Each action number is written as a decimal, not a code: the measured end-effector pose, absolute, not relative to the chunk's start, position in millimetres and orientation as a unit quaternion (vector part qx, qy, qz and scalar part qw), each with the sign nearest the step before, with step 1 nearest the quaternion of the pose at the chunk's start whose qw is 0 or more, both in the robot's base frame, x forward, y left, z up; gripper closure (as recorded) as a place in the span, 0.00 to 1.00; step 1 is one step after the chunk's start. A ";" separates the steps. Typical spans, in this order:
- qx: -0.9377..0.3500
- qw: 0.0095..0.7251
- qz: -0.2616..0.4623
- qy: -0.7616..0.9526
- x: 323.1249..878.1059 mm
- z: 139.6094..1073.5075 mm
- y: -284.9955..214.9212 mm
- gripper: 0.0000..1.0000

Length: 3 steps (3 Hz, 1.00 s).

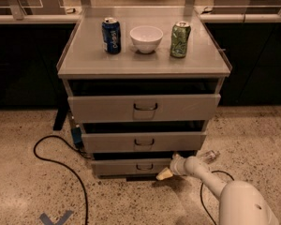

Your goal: Open bottom drawer

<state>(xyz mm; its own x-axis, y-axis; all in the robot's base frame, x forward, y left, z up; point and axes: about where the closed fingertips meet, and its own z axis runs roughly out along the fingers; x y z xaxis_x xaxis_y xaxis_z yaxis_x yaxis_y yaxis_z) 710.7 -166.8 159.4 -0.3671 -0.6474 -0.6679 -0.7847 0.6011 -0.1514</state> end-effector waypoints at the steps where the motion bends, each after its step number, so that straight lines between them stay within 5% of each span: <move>1: -0.420 0.373 0.096 0.822 706.5 160.2 -174.3 0.18; 3: -0.420 0.373 0.096 0.822 706.5 172.5 -174.4 0.64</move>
Offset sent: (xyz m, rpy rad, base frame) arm -0.0041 -0.0074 -0.0003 0.0250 -0.0244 -0.0314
